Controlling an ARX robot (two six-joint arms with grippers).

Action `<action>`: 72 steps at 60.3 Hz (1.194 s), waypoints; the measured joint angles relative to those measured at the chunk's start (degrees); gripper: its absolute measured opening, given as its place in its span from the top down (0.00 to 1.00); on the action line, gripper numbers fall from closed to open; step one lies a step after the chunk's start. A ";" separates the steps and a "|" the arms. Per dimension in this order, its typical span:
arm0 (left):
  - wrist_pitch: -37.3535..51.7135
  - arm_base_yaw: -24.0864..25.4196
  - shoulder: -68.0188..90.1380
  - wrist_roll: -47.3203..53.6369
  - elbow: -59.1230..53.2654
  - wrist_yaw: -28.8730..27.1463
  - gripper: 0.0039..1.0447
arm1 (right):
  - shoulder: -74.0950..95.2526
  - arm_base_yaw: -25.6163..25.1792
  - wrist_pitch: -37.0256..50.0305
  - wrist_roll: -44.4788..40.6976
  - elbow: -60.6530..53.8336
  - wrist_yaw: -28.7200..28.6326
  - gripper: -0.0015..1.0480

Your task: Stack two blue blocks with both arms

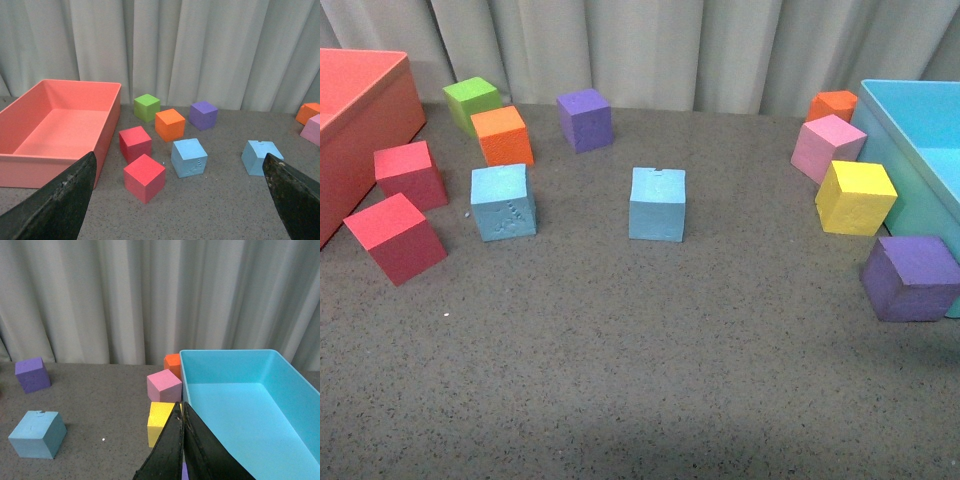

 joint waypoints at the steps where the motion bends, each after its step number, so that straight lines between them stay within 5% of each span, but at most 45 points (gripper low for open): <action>1: 0.00 0.00 0.00 0.00 0.00 0.00 0.06 | -0.96 -0.20 -0.48 0.00 -0.44 -0.17 0.99; 20: 0.00 0.00 0.00 0.00 0.00 0.00 0.06 | -16.20 -5.90 -10.54 0.02 -5.55 -5.38 0.99; 72: 0.00 0.00 -0.02 0.02 0.00 0.00 0.06 | -51.93 -6.05 -42.14 0.02 -8.50 -5.77 0.99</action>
